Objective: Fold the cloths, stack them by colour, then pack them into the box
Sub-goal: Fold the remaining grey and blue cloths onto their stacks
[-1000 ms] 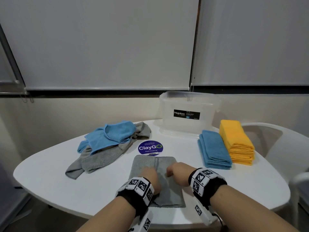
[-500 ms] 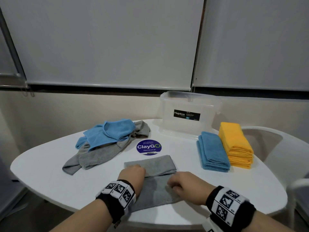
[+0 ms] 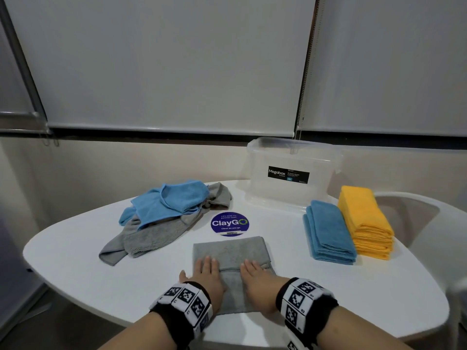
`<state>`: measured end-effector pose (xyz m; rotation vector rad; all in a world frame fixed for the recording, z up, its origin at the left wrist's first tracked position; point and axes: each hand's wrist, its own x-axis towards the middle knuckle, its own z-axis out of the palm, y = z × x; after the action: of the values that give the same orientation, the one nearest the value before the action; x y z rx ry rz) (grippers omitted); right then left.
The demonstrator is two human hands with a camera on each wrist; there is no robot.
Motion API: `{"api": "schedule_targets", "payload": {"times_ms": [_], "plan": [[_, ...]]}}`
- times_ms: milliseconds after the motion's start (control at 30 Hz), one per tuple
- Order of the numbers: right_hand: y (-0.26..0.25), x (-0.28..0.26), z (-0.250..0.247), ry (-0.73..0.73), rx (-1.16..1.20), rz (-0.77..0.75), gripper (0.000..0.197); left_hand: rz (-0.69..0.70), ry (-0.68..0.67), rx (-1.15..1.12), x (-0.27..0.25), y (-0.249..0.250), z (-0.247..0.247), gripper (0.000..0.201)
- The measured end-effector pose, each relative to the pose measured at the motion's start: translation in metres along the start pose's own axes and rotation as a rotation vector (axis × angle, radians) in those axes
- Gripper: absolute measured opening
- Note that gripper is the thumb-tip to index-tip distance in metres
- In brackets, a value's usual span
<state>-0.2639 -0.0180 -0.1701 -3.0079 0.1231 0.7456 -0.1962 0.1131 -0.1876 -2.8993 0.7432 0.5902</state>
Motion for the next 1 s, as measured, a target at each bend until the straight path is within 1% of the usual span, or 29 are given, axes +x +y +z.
{"api": "schedule_targets", "payload": {"times_ms": [100,167,333,400,433,500,567,600,667,733,767,833,933,967,1000], "plan": [[0.013,0.002,0.0,-0.022,0.021,0.034,0.073,0.041,-0.03,-0.031,0.005,-0.005,-0.006,0.065],[0.02,0.003,0.001,-0.021,0.056,0.062,0.071,0.06,-0.044,-0.041,0.005,-0.007,-0.009,0.066],[0.029,-0.005,0.006,-0.015,0.105,0.103,0.065,0.146,-0.028,-0.051,-0.001,-0.018,-0.015,0.067],[0.032,-0.008,0.005,0.0,0.107,0.125,0.062,0.156,-0.024,-0.06,-0.001,-0.025,-0.018,0.067],[0.032,-0.01,0.003,0.026,0.108,0.132,0.061,0.154,-0.011,-0.054,-0.001,-0.028,-0.019,0.068],[0.03,-0.013,-0.001,0.123,0.132,0.108,0.061,0.164,0.036,-0.024,-0.007,-0.027,-0.019,0.07],[0.018,-0.016,-0.002,0.221,0.155,0.032,0.062,0.226,0.091,0.013,-0.018,-0.019,-0.016,0.071],[0.009,-0.018,0.0,0.229,0.144,-0.007,0.063,0.264,0.107,0.032,-0.022,-0.013,-0.014,0.072],[-0.008,-0.019,0.006,0.136,0.088,-0.047,0.067,0.303,0.094,0.051,-0.026,0.0,-0.007,0.07],[-0.017,-0.017,0.014,0.019,0.041,-0.032,0.07,0.275,0.035,0.042,-0.025,0.006,-0.001,0.068],[-0.017,-0.017,0.016,-0.003,0.031,-0.026,0.069,0.257,0.014,0.039,-0.025,0.006,0.002,0.069],[-0.011,-0.018,0.019,0.001,0.021,-0.022,0.07,0.239,0.021,0.051,-0.023,0.002,0.009,0.072],[0.002,-0.021,0.022,-0.02,0.017,-0.007,0.073,0.217,0.071,0.06,-0.024,-0.007,0.017,0.076],[0.006,-0.023,0.022,-0.023,0.014,-0.003,0.073,0.217,0.063,0.057,-0.026,-0.01,0.017,0.082],[0.011,-0.025,0.023,-0.022,0.017,-0.001,0.073,0.231,0.044,0.046,-0.027,-0.012,0.016,0.096]]}}
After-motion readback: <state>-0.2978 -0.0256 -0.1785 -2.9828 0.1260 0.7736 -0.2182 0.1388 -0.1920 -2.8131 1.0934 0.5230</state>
